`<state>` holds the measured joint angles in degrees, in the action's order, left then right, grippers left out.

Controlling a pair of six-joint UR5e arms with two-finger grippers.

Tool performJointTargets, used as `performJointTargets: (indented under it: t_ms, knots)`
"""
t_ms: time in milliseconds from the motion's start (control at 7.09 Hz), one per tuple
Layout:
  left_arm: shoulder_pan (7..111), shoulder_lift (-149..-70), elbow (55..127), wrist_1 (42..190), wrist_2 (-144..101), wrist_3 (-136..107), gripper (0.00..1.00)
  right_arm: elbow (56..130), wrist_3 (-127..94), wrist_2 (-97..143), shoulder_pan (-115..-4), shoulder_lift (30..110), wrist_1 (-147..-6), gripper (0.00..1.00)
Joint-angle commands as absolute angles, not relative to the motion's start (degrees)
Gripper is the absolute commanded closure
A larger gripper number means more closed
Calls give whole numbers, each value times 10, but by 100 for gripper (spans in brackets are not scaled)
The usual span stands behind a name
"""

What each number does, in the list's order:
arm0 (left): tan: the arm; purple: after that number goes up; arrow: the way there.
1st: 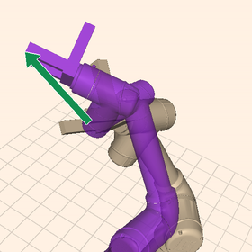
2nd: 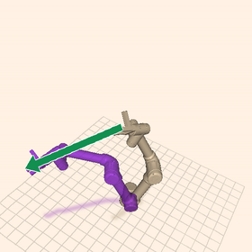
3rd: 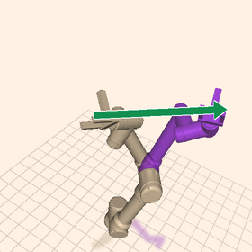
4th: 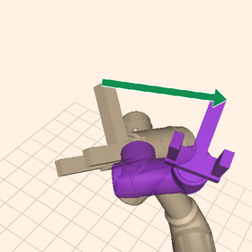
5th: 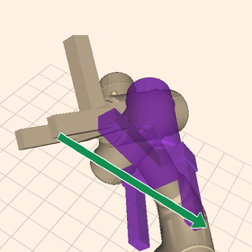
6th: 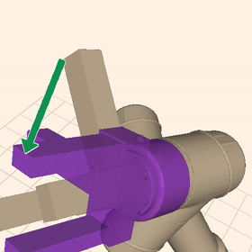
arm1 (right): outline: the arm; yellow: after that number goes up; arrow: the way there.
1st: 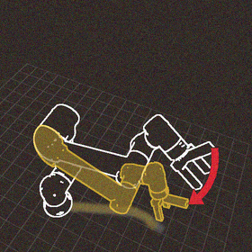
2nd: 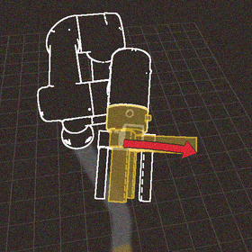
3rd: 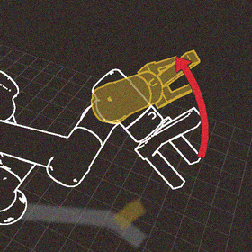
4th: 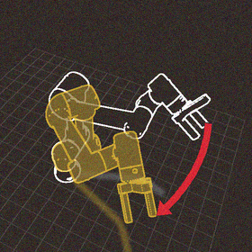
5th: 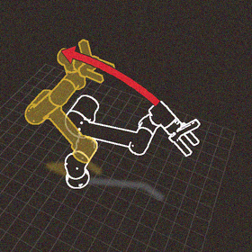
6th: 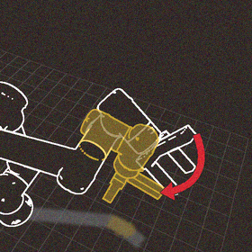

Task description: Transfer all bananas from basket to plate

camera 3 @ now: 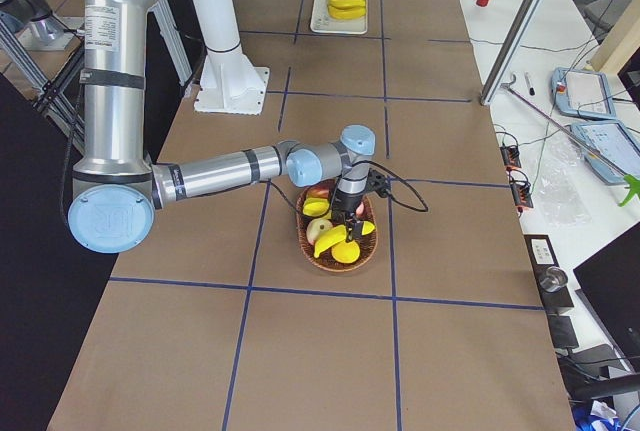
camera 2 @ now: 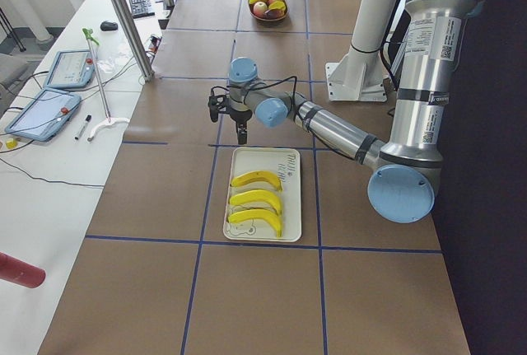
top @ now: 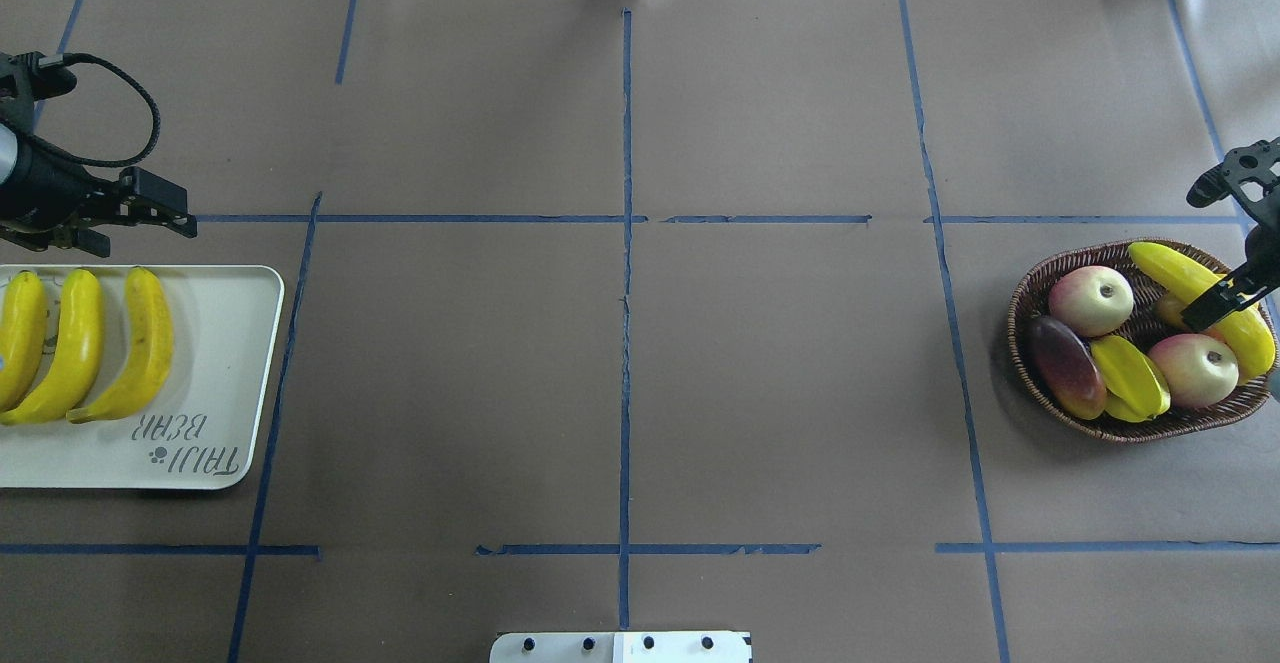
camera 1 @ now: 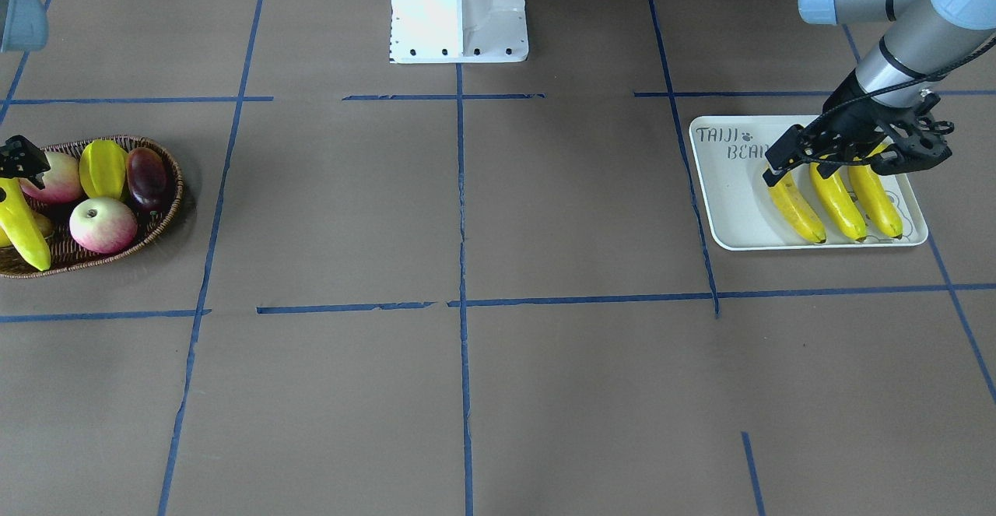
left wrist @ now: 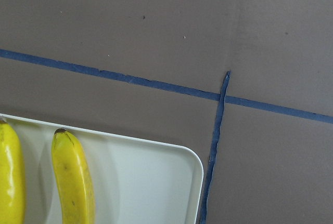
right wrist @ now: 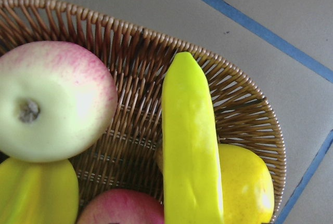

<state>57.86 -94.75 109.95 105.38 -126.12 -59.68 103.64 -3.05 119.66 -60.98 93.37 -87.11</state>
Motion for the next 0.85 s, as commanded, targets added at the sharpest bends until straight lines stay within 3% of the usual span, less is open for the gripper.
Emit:
performJointTargets:
  t_ms: [0, 705]
  knots:
    - [578, -947, 1098, 1055, -1261, -596, 0, 1016, -27, 1195, -607, 913, -871, 11]
    - [573, -948, 1092, 1056, -1261, -596, 0, 985, -23, 1171, -603, 881, -871, 14]
